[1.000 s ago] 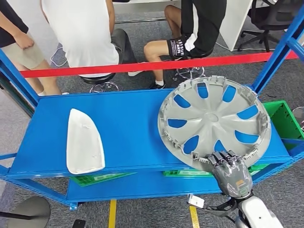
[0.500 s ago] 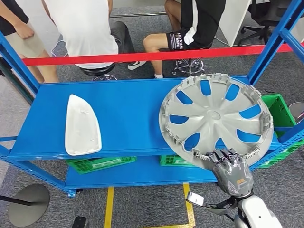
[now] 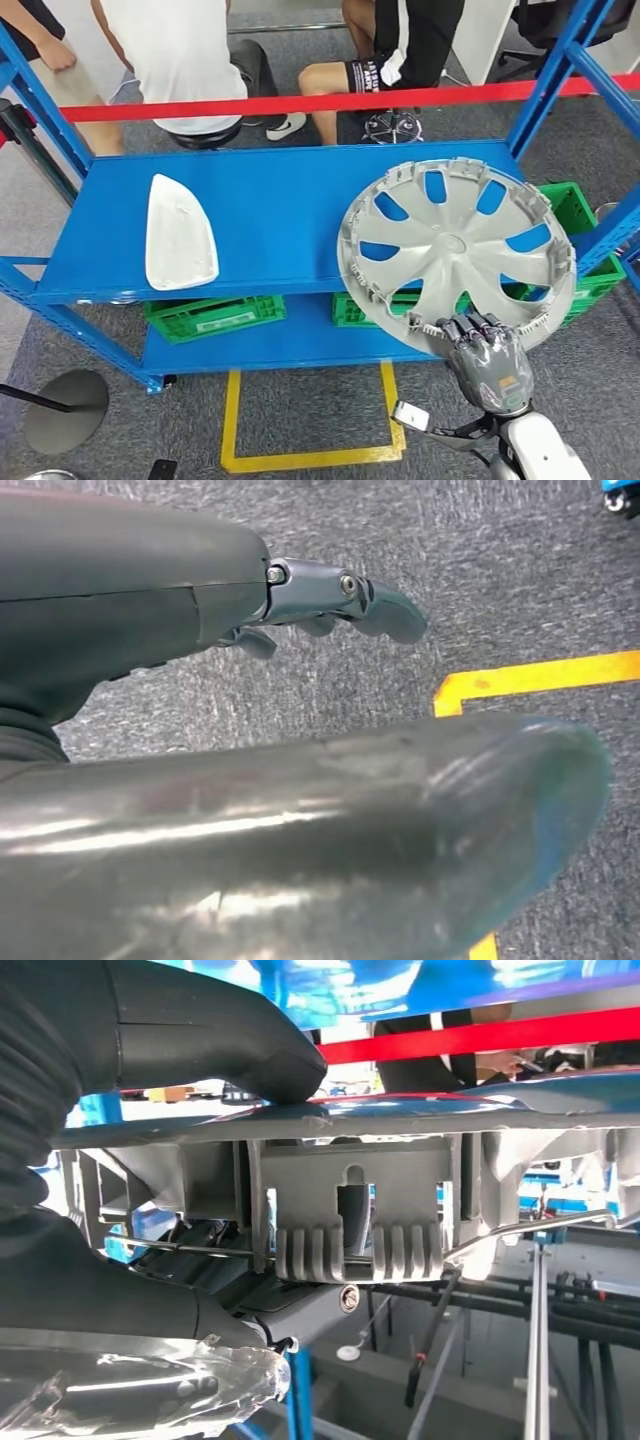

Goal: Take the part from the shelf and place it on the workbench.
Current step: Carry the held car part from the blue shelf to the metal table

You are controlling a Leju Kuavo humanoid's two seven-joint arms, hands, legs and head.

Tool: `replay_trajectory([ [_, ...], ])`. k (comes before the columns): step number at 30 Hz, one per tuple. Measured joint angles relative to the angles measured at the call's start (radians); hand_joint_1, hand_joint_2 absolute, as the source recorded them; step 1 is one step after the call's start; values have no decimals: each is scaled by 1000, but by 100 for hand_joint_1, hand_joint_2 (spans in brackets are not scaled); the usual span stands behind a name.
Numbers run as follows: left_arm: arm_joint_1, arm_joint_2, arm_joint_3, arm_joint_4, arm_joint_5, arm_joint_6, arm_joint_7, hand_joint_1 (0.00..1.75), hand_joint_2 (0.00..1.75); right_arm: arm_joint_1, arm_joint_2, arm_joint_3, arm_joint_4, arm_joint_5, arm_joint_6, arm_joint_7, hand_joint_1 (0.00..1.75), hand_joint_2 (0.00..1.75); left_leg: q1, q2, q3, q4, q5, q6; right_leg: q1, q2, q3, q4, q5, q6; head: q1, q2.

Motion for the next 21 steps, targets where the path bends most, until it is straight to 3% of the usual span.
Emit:
replay_trajectory([
  [2,2,1,0,0,1,1,1,0,0,1,0,-3,0,0,0,-8,175,175,1,0,-5,1,8,-10,0,-2,-18,-2,10,-19,0,0],
  [3,3,1,1,0,4,1,1,0,0,1,0,-5,0,0,0,-13,175,175,1,0,-12,11,-9,-15,-1,-3,-27,0,18,-29,-1,0],
  [5,5,2,1,0,8,1,3,0,0,2,0,-11,0,0,0,-22,175,175,4,0,-39,82,-92,-26,-4,-5,-47,0,40,-45,-3,0],
  [7,4,2,1,0,10,1,3,0,0,3,0,-15,0,0,0,-24,175,175,6,0,-73,210,-183,-32,-3,-5,-74,1,65,-50,-5,0],
  [8,4,2,1,0,9,1,3,0,0,4,0,-16,0,0,0,-24,175,175,6,0,-80,260,-201,-33,-2,-5,-90,2,76,-50,-4,0],
  [9,4,2,1,0,9,2,3,0,0,5,0,-17,1,0,0,-24,175,175,6,0,-73,283,-195,-31,-1,-6,-105,3,87,-49,-4,0],
  [10,4,2,1,0,8,2,3,0,0,6,0,-17,1,0,1,-23,175,175,6,0,-50,272,-172,-28,0,-6,-119,3,97,-47,-4,0],
  [12,2,2,0,0,7,2,3,0,0,7,0,-18,1,0,1,-21,175,175,3,0,44,156,-127,-15,2,-5,-141,4,117,-43,-4,0],
  [14,-2,4,0,0,4,3,3,0,0,8,0,-19,1,0,1,-18,175,175,-2,-1,137,17,-127,-2,4,-5,-155,4,136,-36,-3,0],
  [15,-4,4,0,0,3,4,3,0,0,8,0,-19,1,0,1,-15,175,175,-4,-2,158,-21,-134,1,4,-6,-158,3,146,-31,-3,0],
  [17,-4,5,0,0,1,5,4,0,0,10,0,-18,2,0,1,-9,175,175,-5,-2,154,-39,-126,7,1,-7,-162,-4,163,-18,-3,0],
  [18,-3,5,1,0,1,6,5,0,0,11,0,-17,3,0,1,-6,175,175,-4,0,146,-40,-116,13,0,-7,-167,1,154,-12,-3,0],
  [19,-2,6,1,0,1,6,5,0,0,13,0,-16,5,0,1,-2,175,175,-2,1,137,-42,-104,18,-1,-7,-177,20,125,-6,-1,0],
  [21,-1,7,1,0,0,7,6,0,0,13,0,-14,8,0,1,4,175,175,-1,2,112,-43,-80,26,-3,-7,-208,122,24,3,2,0],
])
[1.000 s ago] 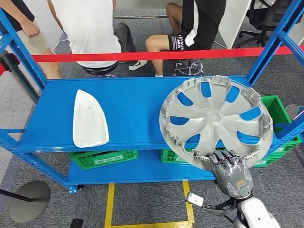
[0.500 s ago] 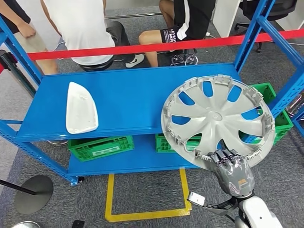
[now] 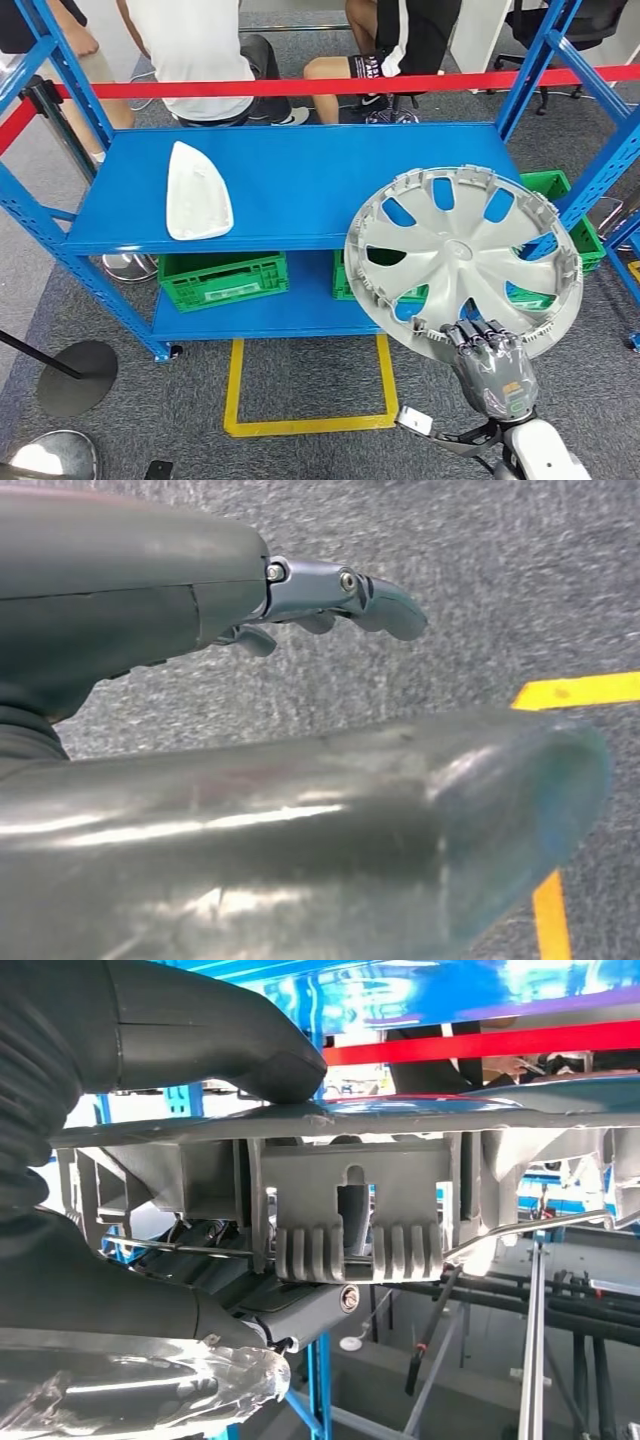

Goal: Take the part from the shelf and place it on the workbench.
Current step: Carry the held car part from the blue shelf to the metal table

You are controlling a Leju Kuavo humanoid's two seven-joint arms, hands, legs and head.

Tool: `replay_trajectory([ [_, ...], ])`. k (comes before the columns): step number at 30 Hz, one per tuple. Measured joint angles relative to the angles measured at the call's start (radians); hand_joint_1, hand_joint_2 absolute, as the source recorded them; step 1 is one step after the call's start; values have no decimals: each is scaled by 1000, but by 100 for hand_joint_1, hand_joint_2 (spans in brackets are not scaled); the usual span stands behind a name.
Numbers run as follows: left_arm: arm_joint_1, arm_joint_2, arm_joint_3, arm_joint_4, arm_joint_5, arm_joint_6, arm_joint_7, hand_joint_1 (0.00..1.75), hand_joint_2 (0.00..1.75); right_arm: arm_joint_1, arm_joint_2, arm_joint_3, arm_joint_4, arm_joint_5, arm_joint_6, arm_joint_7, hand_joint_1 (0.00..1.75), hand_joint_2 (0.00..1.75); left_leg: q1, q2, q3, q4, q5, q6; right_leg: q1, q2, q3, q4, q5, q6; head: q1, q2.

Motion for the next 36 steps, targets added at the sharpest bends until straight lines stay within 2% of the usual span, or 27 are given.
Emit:
replay_trajectory([
  [1,0,0,0,0,0,0,0,0,0,-1,0,1,2,0,0,2,175,175,0,0,-15,1,12,1,0,0,-15,69,-45,3,1,0],
  [2,0,0,0,0,-1,0,0,0,0,-2,0,3,5,0,0,5,175,175,-1,0,-31,2,25,1,0,0,-22,129,-67,6,1,0],
  [3,0,1,0,0,-1,0,1,0,0,-3,0,5,9,0,0,9,175,175,-1,0,-47,3,38,0,0,0,-17,163,-62,7,1,0],
  [4,0,1,0,0,-1,-1,2,0,0,-4,0,7,12,0,0,13,175,175,-1,0,-64,5,49,-2,-1,0,6,162,-38,8,1,0],
  [6,0,2,0,0,-1,-2,4,0,0,-11,-3,11,18,0,0,24,175,175,0,0,-94,13,70,-8,-2,0,102,54,7,8,1,0],
  [8,0,4,0,0,-2,-2,7,0,0,-22,-6,15,23,0,0,32,175,175,-3,-1,-113,22,87,-17,-1,2,202,-91,-10,4,0,0],
  [10,0,6,0,0,-3,-2,9,0,0,-31,-9,20,28,0,0,40,175,175,-5,-1,-121,25,107,-25,3,5,227,-145,-29,-8,0,0],
  [12,3,8,0,0,-3,-1,10,0,0,-36,-12,25,33,0,0,49,175,175,-3,-2,-132,30,108,-35,2,2,202,-140,-15,-26,0,0],
  [13,5,9,0,0,-4,-1,11,0,0,-38,-14,27,36,0,0,53,175,175,-1,-3,-142,47,82,-42,1,0,190,-139,-4,-36,-2,0],
  [14,6,10,0,0,-5,-1,11,0,0,-40,-15,30,38,0,1,57,175,175,0,-3,-157,86,36,-49,0,-2,177,-139,9,-45,-4,0],
  [16,6,10,0,0,-8,-1,12,0,0,-43,-19,35,41,0,1,67,175,175,4,-3,-194,214,-74,-59,0,-2,147,-138,38,-52,-8,0],
  [17,6,10,0,0,-9,-1,12,0,0,-44,-20,38,44,0,1,72,175,175,5,-3,-207,280,-107,-61,0,-3,129,-137,53,-52,-8,0],
  [18,5,10,0,0,-9,-1,12,0,0,-45,-22,42,47,0,1,78,175,175,6,-3,-207,324,-115,-62,0,-3,111,-137,68,-51,-8,0],
  [19,5,10,0,0,-10,-1,12,0,0,-46,-24,45,49,0,1,83,175,175,6,-3,-192,337,-100,-61,1,-3,93,-136,82,-49,-8,0],
  [20,5,10,0,0,-10,-1,12,0,0,-47,-27,48,51,0,1,88,175,175,6,-3,-159,313,-73,-59,1,-4,76,-136,95,-47,-8,0],
  [22,3,10,0,0,-11,-1,12,0,0,-49,-31,54,54,0,1,94,175,175,5,-3,-46,181,-37,-52,2,-3,48,-135,120,-41,-8,0],
  [24,-3,10,0,-1,-11,-1,12,0,0,-51,-36,58,55,0,1,100,175,175,3,-4,52,37,-52,-43,3,-4,31,-136,145,-31,-7,0],
  [25,-4,10,0,-1,-11,-1,12,0,0,-52,-38,60,55,0,1,103,175,175,1,-4,72,0,-60,-38,3,-4,27,-138,158,-26,-7,0],
  [27,-3,10,0,-1,-11,-1,13,0,0,-52,-42,67,55,0,1,109,175,175,0,-3,58,-10,-49,-28,0,-5,20,-145,178,-15,-8,0],
  [28,0,10,1,-1,-11,-1,13,0,0,-52,-44,70,56,0,1,111,175,175,0,-1,48,-11,-37,-21,-1,-4,12,-136,163,-10,-8,0],
  [29,2,10,1,-1,-11,-1,14,0,0,-51,-46,74,57,0,1,111,175,175,2,1,36,-11,-24,-14,-2,-4,1,-109,128,-5,-7,0],
  [30,3,11,2,-1,-11,-2,14,0,0,-51,-48,77,57,0,1,112,175,175,3,2,21,-12,-10,-8,-2,-4,-14,-58,75,-1,-5,0],
  [32,3,11,2,-1,-11,-2,14,0,0,-52,-50,82,59,0,1,112,175,175,2,2,-11,-10,17,-4,-2,-4,-43,85,-27,4,-2,0],
  [33,3,11,2,-1,-11,-3,14,0,0,-52,-51,85,60,0,1,113,175,175,2,2,-29,-9,31,-4,-2,-4,-47,144,-45,6,-2,0],
  [34,3,11,2,-1,-11,-3,14,0,0,-52,-51,87,61,0,1,113,175,175,2,2,-47,-8,44,-6,-2,-4,-36,173,-38,6,-2,0],
  [35,3,11,2,-1,-11,-3,14,0,0,-52,-52,90,62,0,1,113,175,175,2,2,-64,-6,57,-8,-2,-4,-5,164,-13,7,-1,0],
  [36,3,11,2,-1,-11,-3,14,0,0,-52,-52,92,63,0,1,114,175,175,2,2,-80,-3,68,-11,-3,-4,45,117,14,7,-2,0],
])
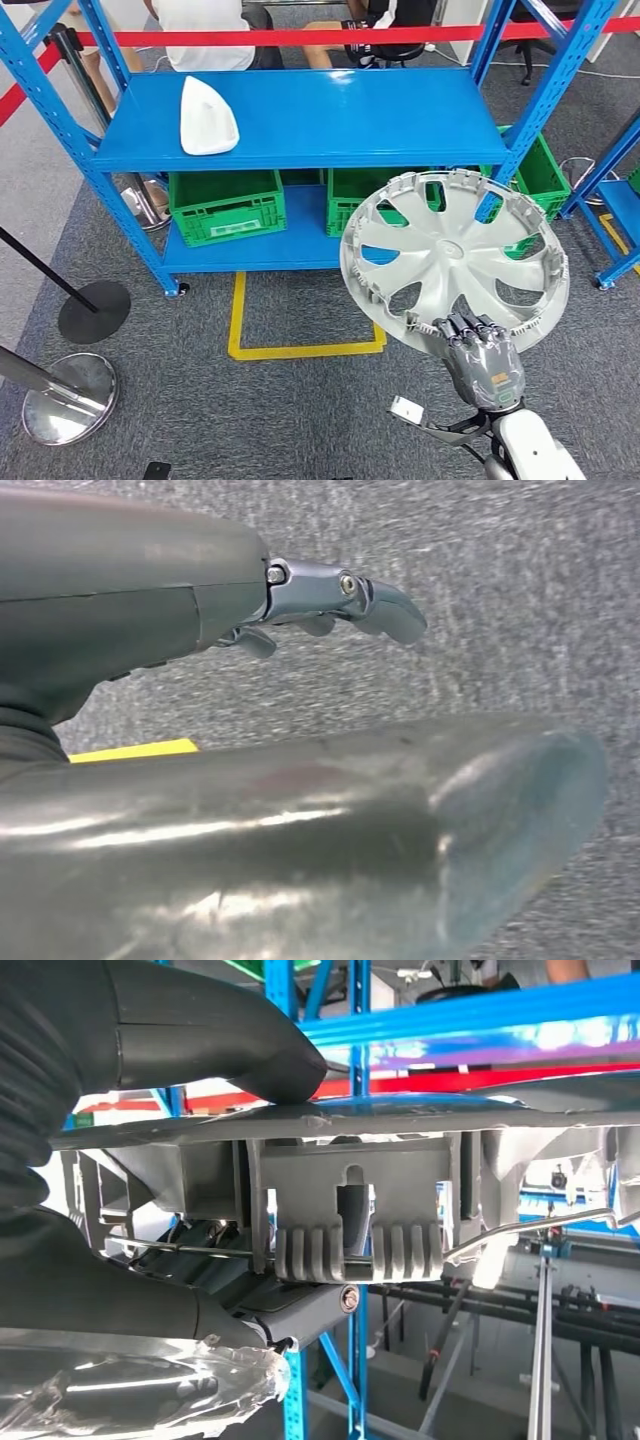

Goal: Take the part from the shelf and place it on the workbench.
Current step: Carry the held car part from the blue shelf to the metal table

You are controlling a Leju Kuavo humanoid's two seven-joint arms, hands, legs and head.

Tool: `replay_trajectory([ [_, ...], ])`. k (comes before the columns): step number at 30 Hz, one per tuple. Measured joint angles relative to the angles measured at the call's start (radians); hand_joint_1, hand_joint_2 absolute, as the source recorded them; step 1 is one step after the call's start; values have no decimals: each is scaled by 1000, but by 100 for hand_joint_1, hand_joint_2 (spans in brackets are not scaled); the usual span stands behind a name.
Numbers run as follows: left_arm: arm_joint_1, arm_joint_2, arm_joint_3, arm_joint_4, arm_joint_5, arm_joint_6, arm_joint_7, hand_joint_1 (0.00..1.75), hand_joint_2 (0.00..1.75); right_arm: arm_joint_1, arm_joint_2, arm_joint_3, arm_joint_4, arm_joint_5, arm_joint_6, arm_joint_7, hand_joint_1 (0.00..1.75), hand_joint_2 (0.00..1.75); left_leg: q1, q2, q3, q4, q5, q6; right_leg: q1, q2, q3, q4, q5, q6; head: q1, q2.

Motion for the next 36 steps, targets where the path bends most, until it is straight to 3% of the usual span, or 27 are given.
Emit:
replay_trajectory([
  [2,-1,0,0,0,0,0,0,0,0,-4,-2,4,0,0,0,3,175,175,-2,-1,-24,9,20,-9,0,1,130,-164,-5,-1,1,0],
  [3,-1,0,0,0,0,0,0,0,0,-6,-3,6,1,0,0,6,175,175,-4,-1,-31,14,29,-13,1,2,171,-229,-23,-4,1,0],
  [4,-2,1,0,0,-1,1,1,0,0,-8,-5,9,2,0,0,12,175,175,-5,-2,-36,17,36,-17,3,3,192,-269,-42,-9,1,0],
  [6,-1,1,0,0,-4,3,1,0,0,-9,-11,13,3,0,0,26,175,175,-4,-2,-44,20,47,-25,4,2,178,-274,-42,-27,1,0],
  [7,0,1,0,0,-5,4,2,0,0,-11,-14,15,4,0,0,33,175,175,-2,-2,-50,26,38,-31,4,1,171,-272,-37,-37,1,0],
  [9,3,1,0,0,-7,5,3,0,0,-12,-19,18,4,0,0,43,175,175,1,-2,-77,90,-32,-43,2,-1,153,-271,-16,-53,-2,0],
  [11,3,1,0,0,-9,5,4,0,0,-12,-21,23,5,0,0,51,175,175,4,-2,-121,224,-128,-52,2,-1,133,-270,5,-58,-4,0],
  [12,3,1,0,0,-10,5,5,0,0,-12,-22,25,6,0,0,53,175,175,5,-2,-136,284,-153,-54,2,-1,123,-269,15,-58,-4,0],
  [13,3,1,0,0,-10,5,5,0,0,-12,-23,28,7,0,0,56,175,175,6,-2,-136,313,-157,-55,2,0,111,-267,23,-57,-4,0],
  [14,4,1,0,0,-10,5,6,0,0,-12,-23,31,9,0,0,57,175,175,6,-2,-118,304,-143,-54,3,0,101,-265,30,-55,-4,0],
  [17,2,5,0,0,-10,3,10,0,0,-15,-23,38,14,0,0,63,175,175,6,-3,13,124,-81,-44,3,0,83,-259,44,-46,-4,0],
  [19,-1,6,0,0,-10,2,13,0,0,-21,-25,43,18,0,0,67,175,175,5,-4,62,43,-69,-35,6,0,72,-255,54,-35,-4,0],
  [21,-1,7,0,0,-10,0,15,0,0,-27,-29,51,23,0,0,75,175,175,3,-4,62,26,-64,-26,8,0,62,-252,66,-22,-4,0],
  [23,-1,8,0,0,-9,-2,16,0,0,-29,-35,59,29,0,0,85,175,175,6,-2,48,24,-51,-14,7,0,45,-233,45,-10,-2,0],
  [24,-1,9,0,0,-9,-2,16,0,0,-31,-39,63,31,0,0,90,175,175,7,-1,40,23,-43,-6,6,0,30,-198,13,-5,-2,0],
  [26,-2,9,1,0,-9,-2,16,0,0,-33,-45,72,36,0,0,102,175,175,7,-1,19,22,-26,2,6,0,-14,-71,-78,3,0,0],
  [27,-2,9,1,0,-10,-2,16,0,0,-34,-48,76,39,0,0,107,175,175,5,-1,8,23,-18,4,6,0,-31,-5,-111,5,-1,0],
  [28,-2,9,1,0,-10,-3,16,0,0,-35,-50,81,41,0,0,112,175,175,4,-1,-5,23,-8,5,6,0,-36,36,-124,6,-1,0],
  [29,-2,9,1,0,-10,-3,16,0,0,-35,-53,84,42,0,0,117,175,175,4,-1,-17,24,1,5,6,0,-24,41,-115,6,-1,0],
  [30,-2,9,1,0,-10,-2,16,0,0,-37,-55,88,44,0,0,120,175,175,4,-1,-29,25,10,3,6,0,6,11,-90,6,-1,0],
  [32,-2,9,1,0,-10,-2,17,0,0,-42,-60,94,46,0,0,123,175,175,2,-2,-51,29,28,-4,5,0,111,-127,-48,4,0,0],
  [34,-3,9,1,0,-10,-2,18,0,0,-49,-62,100,48,0,0,127,175,175,-2,-2,-63,31,47,-13,6,2,186,-241,-45,-5,0,0],
  [36,-3,10,1,0,-10,-3,20,0,0,-52,-64,106,50,0,0,137,175,175,-3,-2,-69,29,68,-21,8,5,184,-263,-44,-17,2,0],
])
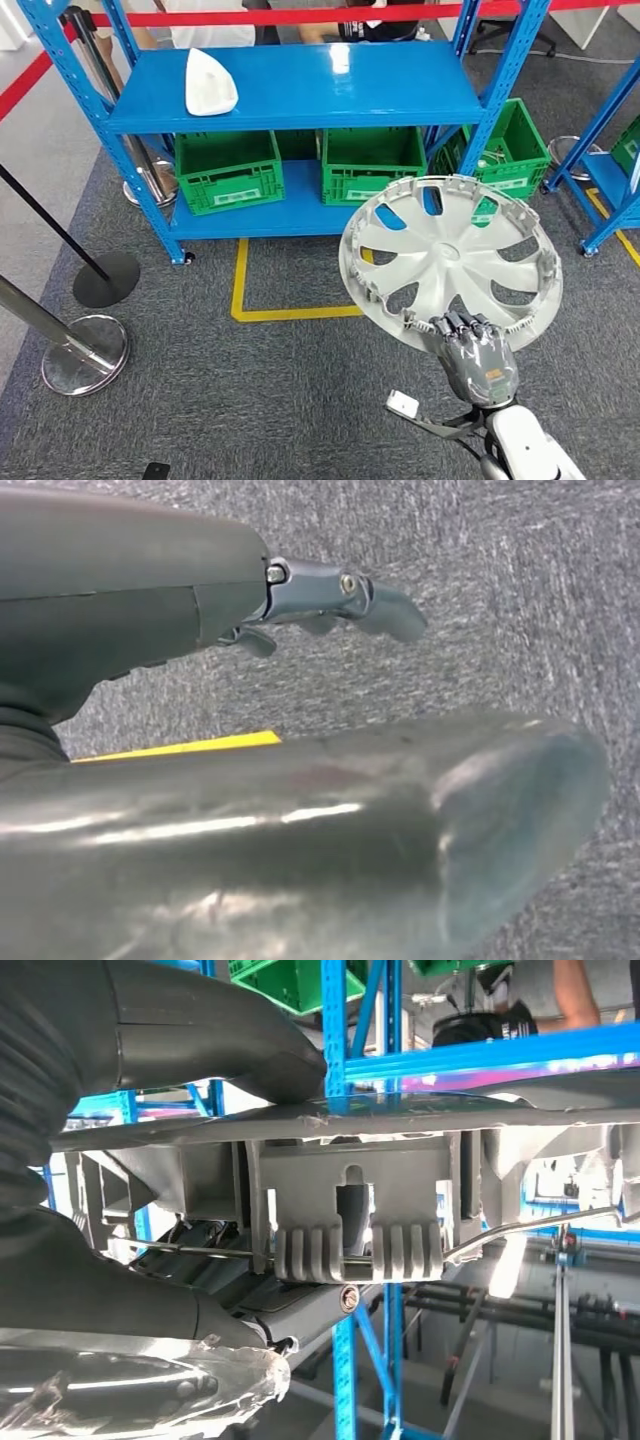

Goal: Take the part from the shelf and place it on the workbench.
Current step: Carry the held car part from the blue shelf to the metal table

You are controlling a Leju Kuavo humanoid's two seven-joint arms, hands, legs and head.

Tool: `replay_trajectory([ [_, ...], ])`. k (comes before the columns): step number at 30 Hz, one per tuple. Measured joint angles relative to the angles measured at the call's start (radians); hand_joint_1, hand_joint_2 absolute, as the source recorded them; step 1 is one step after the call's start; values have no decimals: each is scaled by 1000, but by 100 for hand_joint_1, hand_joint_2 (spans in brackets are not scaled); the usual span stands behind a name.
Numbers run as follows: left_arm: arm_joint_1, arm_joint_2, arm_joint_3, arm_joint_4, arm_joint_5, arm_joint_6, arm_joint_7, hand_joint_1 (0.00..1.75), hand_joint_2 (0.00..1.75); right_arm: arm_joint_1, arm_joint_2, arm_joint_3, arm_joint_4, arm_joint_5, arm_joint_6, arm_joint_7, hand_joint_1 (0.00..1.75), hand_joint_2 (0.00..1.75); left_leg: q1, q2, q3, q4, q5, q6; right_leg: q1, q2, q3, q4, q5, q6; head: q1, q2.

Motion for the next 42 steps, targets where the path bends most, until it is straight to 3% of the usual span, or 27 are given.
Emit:
replay_trajectory([
  [2,2,2,0,0,-1,0,2,0,0,-6,-5,11,5,0,0,22,175,175,2,-1,-10,9,-13,-12,-2,-2,-18,3,16,-16,1,0],
  [4,3,4,1,0,-3,0,4,0,0,-15,-14,27,9,0,0,50,175,175,5,-2,-37,89,-101,-25,-5,-4,-37,3,40,-32,-3,0],
  [6,1,4,1,0,-5,0,5,0,0,-21,-24,39,13,0,0,68,175,175,8,-2,-75,234,-200,-33,-5,-5,-66,4,64,-37,-6,0],
  [7,1,4,1,0,-6,0,5,0,0,-23,-28,45,16,0,0,76,175,175,9,-2,-83,290,-219,-34,-5,-5,-81,5,74,-37,-6,0],
  [8,0,4,1,0,-8,0,5,0,0,-25,-33,52,18,0,0,87,175,175,9,-2,-77,315,-213,-34,-5,-6,-95,5,83,-37,-6,0],
  [9,0,4,1,0,-10,0,5,0,0,-28,-40,61,21,0,0,101,175,175,9,-2,-53,302,-190,-33,-5,-6,-108,5,92,-35,-6,0],
  [11,-1,4,1,0,-13,0,5,0,0,-35,-56,81,25,0,0,138,175,175,9,-2,41,185,-145,-24,-5,-5,-126,5,106,-28,-6,0],
  [13,-5,4,1,0,-16,1,5,0,0,-47,-75,104,28,0,0,171,175,175,6,-2,139,43,-146,-13,-2,-5,-139,8,120,-18,-5,0],
  [15,-7,4,1,0,-19,2,5,0,0,-57,-91,125,32,0,0,193,175,175,3,-2,171,-18,-158,-4,-1,-5,-148,10,135,-7,-4,0],
  [17,-5,3,1,0,-21,1,7,0,0,-63,-104,144,36,0,0,211,175,175,7,-1,164,-23,-151,7,-3,-5,-161,19,131,4,-3,0],
  [18,-4,3,1,0,-22,0,8,0,0,-65,-110,154,38,0,0,221,175,175,8,0,162,-25,-144,14,-4,-5,-174,45,111,8,-2,0],
  [21,-4,4,1,0,-23,-4,12,0,0,-73,-123,185,48,0,0,244,175,175,9,1,148,-24,-127,25,-7,-4,-245,234,3,20,1,0],
  [22,-4,4,1,0,-23,-6,12,0,0,-76,-127,194,51,0,0,250,175,175,8,1,141,-22,-122,25,-7,-4,-262,287,-20,23,0,0],
  [23,-4,4,1,0,-23,-8,12,0,0,-78,-130,203,53,0,0,255,175,175,8,1,134,-19,-118,25,-7,-4,-262,307,-23,24,1,0],
  [24,-4,3,1,0,-24,-10,13,0,0,-80,-133,212,55,0,0,261,175,175,8,1,126,-15,-115,24,-8,-4,-241,283,-8,25,1,0],
  [27,-5,4,1,0,-25,-11,14,0,0,-94,-142,233,59,0,0,282,175,175,7,0,103,5,-111,15,-10,-4,-124,89,60,24,1,0],
  [28,-5,4,1,0,-26,-11,14,0,0,-100,-145,242,60,0,0,290,175,175,5,-1,94,13,-107,10,-10,-2,-106,53,69,20,0,0],
  [32,-5,7,1,0,-31,-11,17,0,0,-114,-153,275,70,0,0,327,175,175,2,-1,64,29,-102,-11,-9,0,-125,48,86,-11,-2,0],
  [33,-5,7,1,0,-32,-11,17,0,0,-118,-155,284,74,0,0,338,175,175,2,-2,52,48,-122,-17,-11,-1,-134,47,93,-19,-4,0],
  [35,-7,8,1,0,-33,-11,17,0,0,-125,-160,300,78,0,0,361,175,175,5,-2,9,148,-196,-28,-12,-3,-155,46,106,-31,-8,0],
  [37,-7,8,1,0,-36,-10,17,0,0,-130,-167,314,82,0,0,384,175,175,7,-2,-38,279,-263,-33,-11,-4,-178,45,122,-35,-10,0],
  [38,-7,7,1,0,-38,-10,18,0,0,-134,-170,322,85,0,0,395,175,175,7,-2,-42,310,-273,-32,-9,-4,-188,46,130,-35,-9,0],
  [39,-7,7,1,0,-39,-10,19,0,0,-137,-175,330,88,0,0,407,175,175,7,-2,-27,302,-265,-28,-7,-4,-199,45,139,-36,-9,0],
  [40,-7,7,1,0,-40,-9,19,0,0,-141,-179,339,90,0,0,419,175,175,6,-2,8,255,-245,-23,-6,-3,-208,45,148,-35,-9,0],
  [42,-11,7,1,-1,-41,-9,20,0,0,-148,-189,356,93,0,0,442,175,175,1,-1,104,108,-205,-8,-3,-1,-223,46,166,-30,-9,0],
])
